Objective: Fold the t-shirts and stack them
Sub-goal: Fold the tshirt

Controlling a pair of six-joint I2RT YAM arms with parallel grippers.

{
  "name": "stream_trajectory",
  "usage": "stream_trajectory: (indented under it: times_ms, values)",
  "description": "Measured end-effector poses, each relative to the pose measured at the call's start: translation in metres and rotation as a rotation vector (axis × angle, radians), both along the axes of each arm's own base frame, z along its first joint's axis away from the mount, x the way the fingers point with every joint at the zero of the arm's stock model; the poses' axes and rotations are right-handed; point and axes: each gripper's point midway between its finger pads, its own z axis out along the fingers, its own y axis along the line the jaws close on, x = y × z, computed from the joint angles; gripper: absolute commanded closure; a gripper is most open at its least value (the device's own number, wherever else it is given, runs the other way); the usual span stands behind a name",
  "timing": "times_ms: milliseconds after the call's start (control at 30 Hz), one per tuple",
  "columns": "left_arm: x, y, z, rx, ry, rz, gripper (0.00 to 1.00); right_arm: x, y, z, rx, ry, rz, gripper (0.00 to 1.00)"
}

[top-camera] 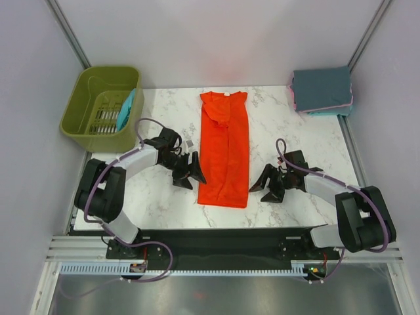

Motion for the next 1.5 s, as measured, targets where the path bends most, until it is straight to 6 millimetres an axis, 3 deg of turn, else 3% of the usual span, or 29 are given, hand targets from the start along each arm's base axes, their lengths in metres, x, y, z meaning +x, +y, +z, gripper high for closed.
stream_trajectory:
  times_ms: [133,367,567,867,933,1067,1333,1367,1400,1467,1500]
  values:
    - [-0.002,0.001,-0.018,-0.003,0.059,0.031,0.23,0.000,0.007,0.000,0.023,0.011,0.001,0.27]
    - [-0.024,0.007,-0.043,0.017,0.146,0.068,0.28,-0.008,0.031,-0.001,0.077,0.035,0.064,0.31]
    - [-0.030,0.005,-0.047,-0.006,0.187,0.097,0.35,-0.013,0.040,-0.004,0.089,0.046,0.095,0.44]
    - [-0.028,-0.002,-0.050,-0.043,0.233,0.114,0.43,-0.014,0.040,-0.007,0.078,0.052,0.092,0.50]
    - [-0.029,-0.003,-0.051,-0.046,0.245,0.116,0.47,-0.014,0.041,-0.008,0.075,0.049,0.093,0.52]
    - [-0.030,-0.004,-0.055,-0.036,0.252,0.117,0.62,-0.015,0.043,-0.012,0.078,0.045,0.101,0.67]
    - [-0.033,-0.008,-0.058,-0.036,0.248,0.104,0.83,-0.017,0.046,-0.013,0.085,0.038,0.114,0.77]
    - [-0.033,-0.009,-0.058,-0.037,0.247,0.101,0.86,-0.016,0.047,-0.013,0.086,0.035,0.114,0.83]
    - [-0.034,-0.010,-0.058,-0.037,0.245,0.097,0.96,-0.016,0.047,-0.013,0.087,0.031,0.116,0.87]
    - [-0.034,-0.012,-0.058,-0.040,0.241,0.092,0.98,-0.015,0.047,-0.012,0.090,0.026,0.119,1.00]
    - [-0.034,-0.012,-0.058,-0.041,0.239,0.090,0.98,-0.015,0.048,-0.012,0.092,0.022,0.122,1.00]
